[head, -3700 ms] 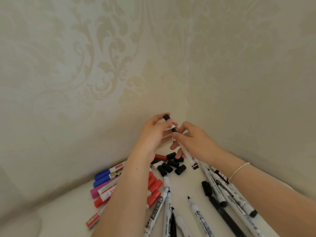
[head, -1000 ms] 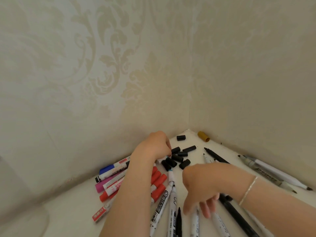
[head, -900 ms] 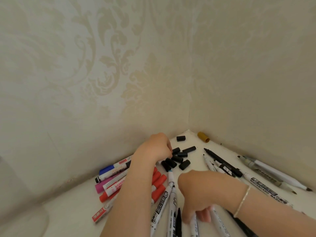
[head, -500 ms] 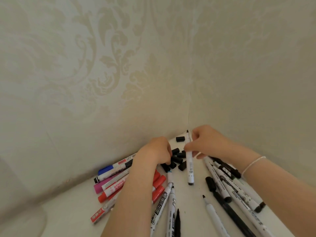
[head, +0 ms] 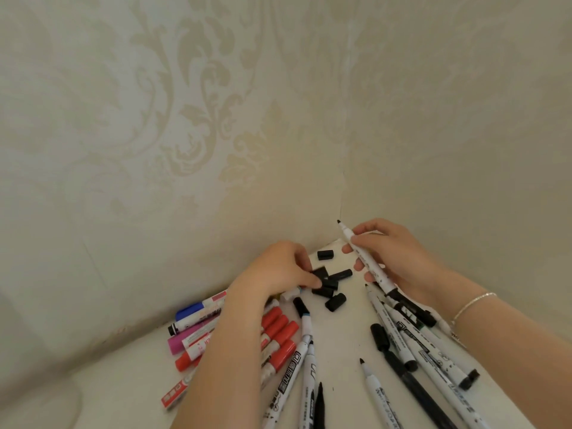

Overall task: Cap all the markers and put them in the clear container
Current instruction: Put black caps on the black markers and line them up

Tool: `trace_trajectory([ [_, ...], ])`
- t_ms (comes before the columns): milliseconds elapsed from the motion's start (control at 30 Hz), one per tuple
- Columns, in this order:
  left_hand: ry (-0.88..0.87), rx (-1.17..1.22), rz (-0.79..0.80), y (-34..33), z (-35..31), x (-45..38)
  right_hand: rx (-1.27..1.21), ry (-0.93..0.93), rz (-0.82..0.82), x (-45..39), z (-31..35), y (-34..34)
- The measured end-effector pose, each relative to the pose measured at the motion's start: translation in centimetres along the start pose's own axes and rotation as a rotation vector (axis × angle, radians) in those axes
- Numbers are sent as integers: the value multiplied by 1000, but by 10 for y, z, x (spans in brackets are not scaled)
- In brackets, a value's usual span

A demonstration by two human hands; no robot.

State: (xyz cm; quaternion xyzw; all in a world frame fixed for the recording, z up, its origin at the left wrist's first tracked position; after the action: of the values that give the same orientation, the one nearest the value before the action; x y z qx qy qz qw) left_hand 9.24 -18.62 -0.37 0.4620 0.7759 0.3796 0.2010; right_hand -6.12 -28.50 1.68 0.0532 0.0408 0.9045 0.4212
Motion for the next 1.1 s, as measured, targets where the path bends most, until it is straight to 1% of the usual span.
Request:
trace_trajectory([
  [67,-36,139,-113,11,-2,3,28,61,60,3,4,-3],
  [133,-67,251,-191,20,-5,7,60,106,102,6,9,-7],
  [267,-110,370,-244,29,-8,11,145,164,126,10,17,-13],
  [533,-136,384,-250,34,-11,14,312,211,67,10,23,-17],
  [700,-150,371,-246,37,-8,15,425,231,74,9,24,-14],
  [800,-131,401,-290,39,-5,14,411,256,44,10,27,-13],
  [833,-120,447,-305,40,-4,14,386,269,27,12,28,-13],
  [900,-72,628,-301,38,-2,13,326,286,21,14,30,-14],
  [1033,24,1063,-148,30,-5,9,316,295,45,16,30,-17],
  [1100,46,1204,-90,29,-8,8,343,299,39,15,30,-17],
])
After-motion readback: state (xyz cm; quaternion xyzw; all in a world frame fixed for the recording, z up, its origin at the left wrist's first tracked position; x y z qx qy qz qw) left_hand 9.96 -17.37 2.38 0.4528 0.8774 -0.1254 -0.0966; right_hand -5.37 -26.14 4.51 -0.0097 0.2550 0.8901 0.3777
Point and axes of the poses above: each hand's wrist, its own x-axis away from the middle knuckle, its own y-axis out of the back of the hand, z = x × y, the point moved 3 cm from there along -x, towards the middle knuckle, and after that the axes turned 1 degree about -z, right-handed, at the moved point
